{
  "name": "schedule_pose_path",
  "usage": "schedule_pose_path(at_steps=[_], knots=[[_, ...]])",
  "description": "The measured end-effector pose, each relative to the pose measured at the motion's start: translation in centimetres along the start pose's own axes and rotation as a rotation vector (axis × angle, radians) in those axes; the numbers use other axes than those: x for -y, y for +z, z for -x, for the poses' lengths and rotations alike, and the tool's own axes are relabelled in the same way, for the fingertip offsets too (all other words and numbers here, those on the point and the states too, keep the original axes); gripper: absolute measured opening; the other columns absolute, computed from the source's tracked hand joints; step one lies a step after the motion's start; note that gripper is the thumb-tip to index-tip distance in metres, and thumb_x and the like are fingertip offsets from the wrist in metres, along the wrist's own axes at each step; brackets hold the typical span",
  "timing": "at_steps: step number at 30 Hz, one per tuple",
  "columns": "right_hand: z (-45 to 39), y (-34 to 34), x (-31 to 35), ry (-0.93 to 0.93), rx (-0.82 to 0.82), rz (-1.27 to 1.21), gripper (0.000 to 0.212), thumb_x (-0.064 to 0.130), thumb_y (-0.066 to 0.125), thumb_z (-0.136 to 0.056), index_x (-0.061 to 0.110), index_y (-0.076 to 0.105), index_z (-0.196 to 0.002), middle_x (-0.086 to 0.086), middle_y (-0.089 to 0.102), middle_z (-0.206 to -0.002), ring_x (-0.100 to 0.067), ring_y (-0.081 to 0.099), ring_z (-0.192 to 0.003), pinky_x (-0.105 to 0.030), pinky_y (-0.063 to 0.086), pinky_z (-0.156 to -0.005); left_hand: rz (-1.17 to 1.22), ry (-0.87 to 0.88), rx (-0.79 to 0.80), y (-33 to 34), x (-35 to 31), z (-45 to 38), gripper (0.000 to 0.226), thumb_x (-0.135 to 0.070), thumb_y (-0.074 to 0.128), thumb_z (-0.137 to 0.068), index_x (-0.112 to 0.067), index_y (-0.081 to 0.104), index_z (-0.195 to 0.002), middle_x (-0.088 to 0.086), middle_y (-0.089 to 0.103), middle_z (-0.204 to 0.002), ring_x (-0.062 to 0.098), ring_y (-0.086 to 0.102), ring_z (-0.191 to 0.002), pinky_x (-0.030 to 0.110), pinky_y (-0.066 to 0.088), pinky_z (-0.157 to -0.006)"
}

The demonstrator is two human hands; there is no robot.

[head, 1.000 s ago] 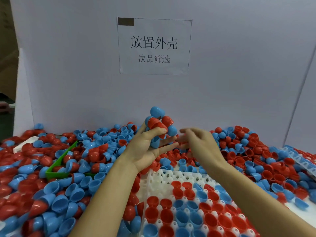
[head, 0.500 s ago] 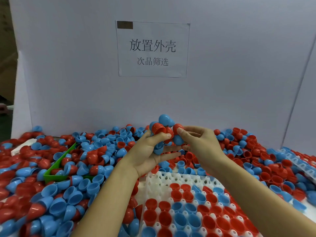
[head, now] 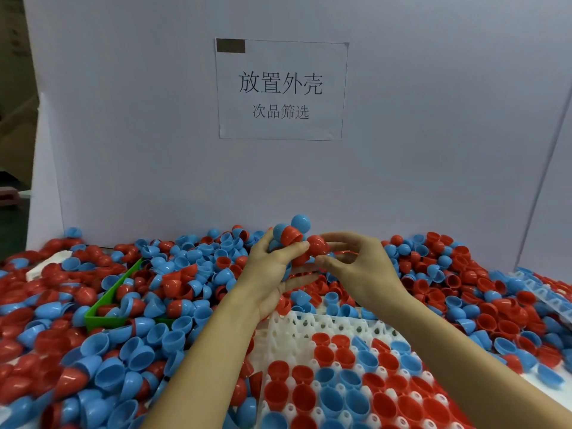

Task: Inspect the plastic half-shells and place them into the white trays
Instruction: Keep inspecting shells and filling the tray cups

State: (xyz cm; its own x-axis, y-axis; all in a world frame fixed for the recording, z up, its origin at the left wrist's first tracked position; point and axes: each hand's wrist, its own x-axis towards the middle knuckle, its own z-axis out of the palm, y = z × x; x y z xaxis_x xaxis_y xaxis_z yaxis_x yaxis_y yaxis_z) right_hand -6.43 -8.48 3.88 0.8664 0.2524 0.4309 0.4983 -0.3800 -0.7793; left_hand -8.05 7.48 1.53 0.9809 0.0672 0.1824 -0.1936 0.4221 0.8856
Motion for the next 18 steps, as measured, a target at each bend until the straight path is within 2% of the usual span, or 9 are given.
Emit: schedule_pose_path(at_steps=[2,6,10,12,15,18], knots=[[0.1,0.0,-0.1,0.013,0.001,-0.008,0.034,0.017,0.075,-0.086,0.03,0.066,-0.117,0.007,0.07,-0.105,-0.008,0.07,-0.091,-0.021,0.058,-0.076,0.047,0.024,-0.087,-0.1,0.0,-0.2,0.03,-0.009,0.069,-0.092,-0.017,0.064,-0.12,0.015,0.074,-0.107,0.031,0.075,-0.093,0.041,0.062,-0.068],[0.3,0.0,-0.4,0.022,-0.012,-0.043,0.036,0.01,0.076,-0.085,0.033,0.065,-0.111,0.005,0.072,-0.094,-0.001,0.069,-0.081,-0.009,0.052,-0.064,0.151,0.038,-0.163,-0.3,0.1,-0.3,0.024,-0.006,0.068,-0.091,-0.017,0.066,-0.112,0.015,0.073,-0.108,0.028,0.075,-0.093,0.037,0.061,-0.065],[0.7,-0.1,-0.3,0.03,-0.013,-0.054,0.039,0.008,0.076,-0.085,0.039,0.064,-0.104,0.007,0.072,-0.093,-0.006,0.069,-0.086,-0.009,0.052,-0.065,0.264,0.04,-0.193,-0.5,0.0,-0.6,0.022,-0.003,0.067,-0.091,-0.016,0.066,-0.109,0.01,0.075,-0.096,0.021,0.076,-0.083,0.037,0.061,-0.065],[1.1,-0.3,0.0,0.006,-0.046,-0.001,0.039,0.006,0.074,-0.086,0.037,0.063,-0.108,0.009,0.071,-0.093,-0.004,0.068,-0.089,-0.01,0.053,-0.068,0.271,0.046,-0.228,-0.8,-0.1,-0.7,0.021,-0.003,0.068,-0.091,-0.016,0.066,-0.106,0.009,0.075,-0.094,0.02,0.076,-0.082,0.036,0.061,-0.063],[1.9,-0.6,1.4,-0.135,-0.25,0.001,0.04,0.001,0.071,-0.087,0.025,0.06,-0.116,0.009,0.07,-0.096,-0.003,0.067,-0.088,-0.017,0.056,-0.076,0.187,0.024,-0.306,-1.1,0.3,-0.8,0.026,-0.003,0.07,-0.089,-0.016,0.065,-0.11,0.012,0.071,-0.107,0.021,0.074,-0.088,0.036,0.061,-0.063],[2.5,-0.8,5.0,-0.493,-0.573,-0.179,0.039,-0.007,0.071,-0.085,0.02,0.057,-0.11,0.003,0.07,-0.097,-0.011,0.069,-0.092,-0.025,0.056,-0.076,0.136,-0.03,-0.325,-0.8,1.1,-0.8,0.026,-0.003,0.071,-0.088,-0.016,0.065,-0.11,0.015,0.07,-0.112,0.022,0.073,-0.09,0.035,0.06,-0.062]])
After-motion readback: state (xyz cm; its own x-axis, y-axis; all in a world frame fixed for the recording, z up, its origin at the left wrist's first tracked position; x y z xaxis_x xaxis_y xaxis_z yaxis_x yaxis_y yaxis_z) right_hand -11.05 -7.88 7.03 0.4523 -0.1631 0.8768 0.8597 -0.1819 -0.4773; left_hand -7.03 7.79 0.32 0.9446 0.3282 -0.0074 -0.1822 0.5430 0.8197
